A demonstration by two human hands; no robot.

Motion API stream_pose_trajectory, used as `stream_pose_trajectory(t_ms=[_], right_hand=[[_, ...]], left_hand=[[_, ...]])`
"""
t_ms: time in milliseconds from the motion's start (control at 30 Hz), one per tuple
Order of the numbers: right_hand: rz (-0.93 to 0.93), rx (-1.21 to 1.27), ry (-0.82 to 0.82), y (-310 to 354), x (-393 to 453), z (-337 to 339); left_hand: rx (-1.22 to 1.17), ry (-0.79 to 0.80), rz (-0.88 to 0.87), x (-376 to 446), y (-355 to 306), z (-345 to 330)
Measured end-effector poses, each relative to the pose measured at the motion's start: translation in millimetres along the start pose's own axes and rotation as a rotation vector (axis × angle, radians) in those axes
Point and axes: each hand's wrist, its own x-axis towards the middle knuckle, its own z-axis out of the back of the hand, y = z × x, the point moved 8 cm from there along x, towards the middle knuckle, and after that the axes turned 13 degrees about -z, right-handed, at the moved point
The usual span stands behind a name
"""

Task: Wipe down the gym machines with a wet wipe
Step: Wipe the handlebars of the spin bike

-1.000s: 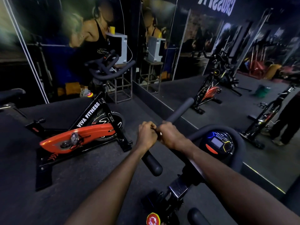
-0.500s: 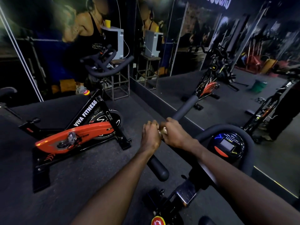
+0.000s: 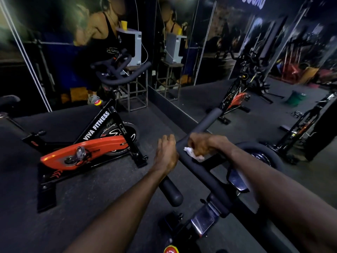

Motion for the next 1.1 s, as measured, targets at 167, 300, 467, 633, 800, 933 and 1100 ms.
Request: stream_pose_trajectory(t_ms=[167, 300, 467, 633, 800, 933, 1100], right_hand=[[0.077, 0.028, -0.059, 8, 2, -7], [0.064, -0.044, 0.035, 2, -4, -5], [0.069, 0.056, -0.076, 8, -2, -3], [0.057, 0.035, -0.022, 3, -6, 7], [0.085, 0.123, -0.125, 12, -16, 0], [0.125, 0.219, -0.067, 2, -22, 4], [0.106, 0.545, -0.239, -7, -32, 16]], left_hand=[[0.024, 0.006, -0.002, 0, 1, 0], [0.052, -0.003, -0.017, 1, 0, 0], [0.051, 0.000, -0.021, 1, 2, -1], [0.057, 0.012, -0.013, 1, 2, -3], [0.039, -0.037, -0.055, 1, 1, 0], [-0.186, -0.249, -0.081, -5, -3, 20], [-0.974, -0.153, 0.349, -28, -4, 1]])
